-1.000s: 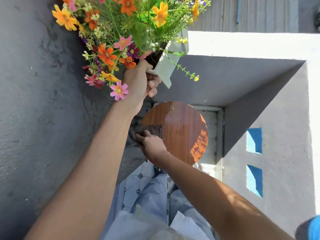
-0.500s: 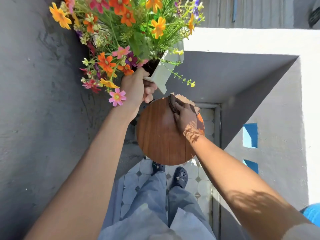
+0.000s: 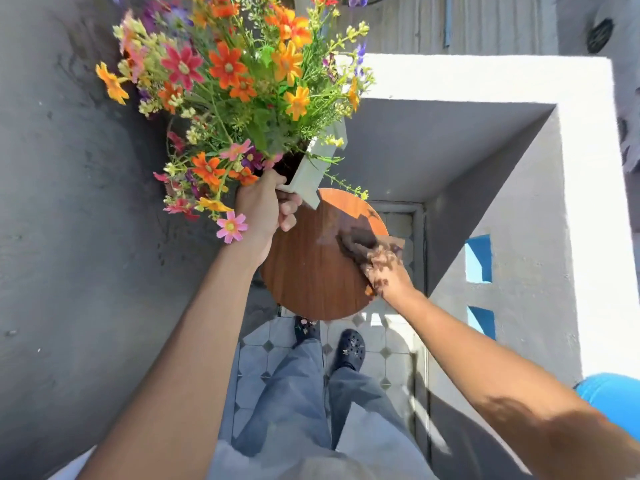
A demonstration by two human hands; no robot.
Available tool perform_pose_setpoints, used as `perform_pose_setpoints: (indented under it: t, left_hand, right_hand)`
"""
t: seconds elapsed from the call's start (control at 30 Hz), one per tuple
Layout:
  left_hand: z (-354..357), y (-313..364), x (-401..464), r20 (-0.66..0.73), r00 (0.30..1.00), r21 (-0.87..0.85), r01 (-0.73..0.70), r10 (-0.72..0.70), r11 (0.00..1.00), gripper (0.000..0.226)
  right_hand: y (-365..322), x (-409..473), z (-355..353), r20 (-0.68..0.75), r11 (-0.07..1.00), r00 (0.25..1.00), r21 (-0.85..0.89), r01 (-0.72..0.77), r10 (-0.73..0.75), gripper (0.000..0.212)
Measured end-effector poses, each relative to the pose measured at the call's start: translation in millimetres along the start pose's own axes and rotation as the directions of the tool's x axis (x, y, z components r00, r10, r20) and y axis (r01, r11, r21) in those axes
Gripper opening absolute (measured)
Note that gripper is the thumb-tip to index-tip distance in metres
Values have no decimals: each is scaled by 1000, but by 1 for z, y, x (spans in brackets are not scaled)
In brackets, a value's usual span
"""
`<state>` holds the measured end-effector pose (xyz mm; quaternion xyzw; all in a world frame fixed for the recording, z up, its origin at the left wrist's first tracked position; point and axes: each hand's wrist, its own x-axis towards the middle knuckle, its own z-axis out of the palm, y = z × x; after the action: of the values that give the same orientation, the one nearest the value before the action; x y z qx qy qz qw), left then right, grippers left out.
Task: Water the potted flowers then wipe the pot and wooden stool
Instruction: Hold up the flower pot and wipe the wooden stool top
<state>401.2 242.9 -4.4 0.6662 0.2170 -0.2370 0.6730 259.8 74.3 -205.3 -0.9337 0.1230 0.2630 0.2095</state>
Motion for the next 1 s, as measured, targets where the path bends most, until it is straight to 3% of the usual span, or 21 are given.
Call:
perform_pose_setpoints:
  t: [0.07, 0.13, 0.2, 0.3, 0.43, 0.5, 0.6, 0.67, 0.83, 1.0]
  left_hand:
    - [0, -10, -5, -6, 1000, -9, 17, -17, 1000, 25]
    - [1, -22, -11, -15, 999, -10, 35, -35, 999, 22]
    - [2, -35, -18, -27, 998, -4, 49, -49, 999, 21]
    - [5, -56, -30, -39, 997, -20, 69, -70, 997, 24]
    - [9, -85, -48, -54, 994, -62, 87, -91, 994, 26]
    - [11, -99, -55, -66, 994, -90, 78, -84, 993, 26]
    - [13, -119, -64, -100, 990, -114, 88, -100, 990, 37]
    - [18, -131, -69, -131, 984, -131, 103, -120, 986, 37]
    - [34, -153, -79, -168, 976, -128, 117, -138, 985, 30]
    - [52, -176, -80, -219, 965, -87, 127, -143, 988, 34]
  right_hand:
    - [4, 5, -18, -5, 976, 993, 186, -112, 115, 50]
    - [3, -1, -6, 94, 969, 988, 206, -138, 121, 52]
    - [-8, -11, 9, 104, 965, 983, 199, -173, 155, 50]
    - [-29, -39, 29, -6, 978, 999, 205, -32, 34, 57]
    - [-35, -89, 46, 57, 959, 992, 267, 93, -112, 58]
    - [-15, -91, 50, 9, 937, 1000, 350, -3, 0, 56]
    - [13, -86, 34, -101, 852, 960, 492, -180, 262, 26]
    - [24, -85, 23, -119, 806, 934, 548, -221, 337, 16]
    - [27, -99, 8, -158, 657, 878, 725, -207, 452, 37]
    - [20, -134, 7, -128, 541, 870, 823, -176, 477, 41]
